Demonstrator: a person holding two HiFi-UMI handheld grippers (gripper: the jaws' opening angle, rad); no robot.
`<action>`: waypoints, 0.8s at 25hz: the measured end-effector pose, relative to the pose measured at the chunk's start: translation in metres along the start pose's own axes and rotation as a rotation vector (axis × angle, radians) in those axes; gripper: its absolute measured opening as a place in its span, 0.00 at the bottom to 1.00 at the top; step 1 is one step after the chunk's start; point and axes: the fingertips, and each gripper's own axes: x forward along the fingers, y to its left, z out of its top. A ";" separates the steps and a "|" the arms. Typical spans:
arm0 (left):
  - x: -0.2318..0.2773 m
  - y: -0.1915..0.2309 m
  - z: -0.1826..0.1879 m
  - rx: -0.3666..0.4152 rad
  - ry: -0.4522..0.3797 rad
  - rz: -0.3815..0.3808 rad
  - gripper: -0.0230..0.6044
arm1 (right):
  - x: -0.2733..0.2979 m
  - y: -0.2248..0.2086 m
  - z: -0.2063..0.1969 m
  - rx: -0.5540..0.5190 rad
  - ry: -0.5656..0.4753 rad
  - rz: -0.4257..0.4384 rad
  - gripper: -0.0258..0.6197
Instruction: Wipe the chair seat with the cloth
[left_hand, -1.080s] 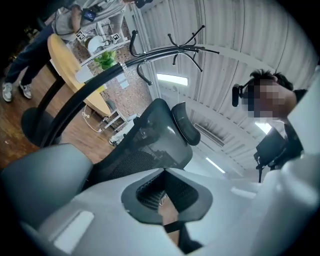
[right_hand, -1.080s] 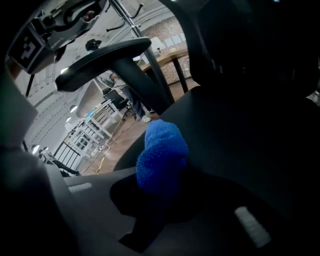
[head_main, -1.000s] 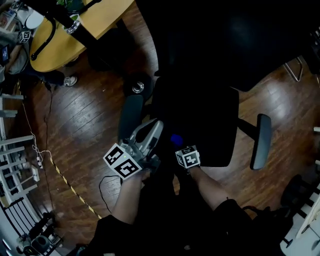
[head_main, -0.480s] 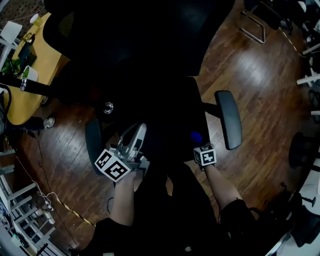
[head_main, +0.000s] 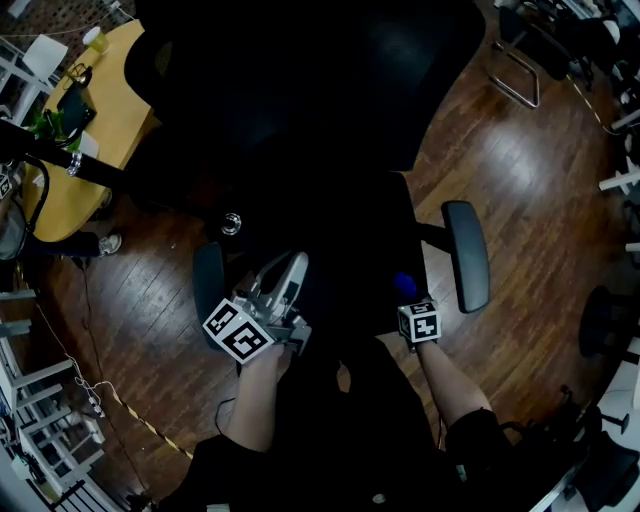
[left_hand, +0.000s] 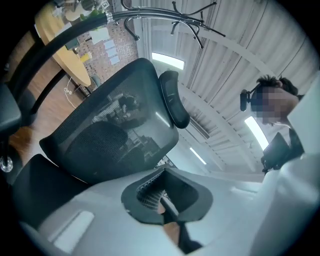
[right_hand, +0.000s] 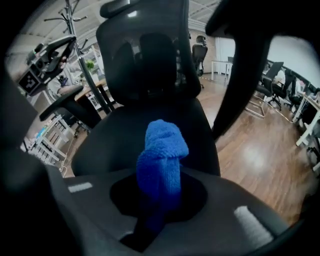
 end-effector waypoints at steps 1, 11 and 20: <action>0.000 -0.003 0.010 0.001 -0.013 -0.008 0.04 | -0.005 0.011 0.023 -0.008 -0.054 0.018 0.10; -0.001 -0.109 0.091 0.120 0.002 -0.147 0.04 | -0.183 0.149 0.255 -0.027 -0.624 0.416 0.10; -0.022 -0.164 0.089 0.206 0.057 -0.225 0.04 | -0.292 0.203 0.304 -0.074 -0.831 0.627 0.10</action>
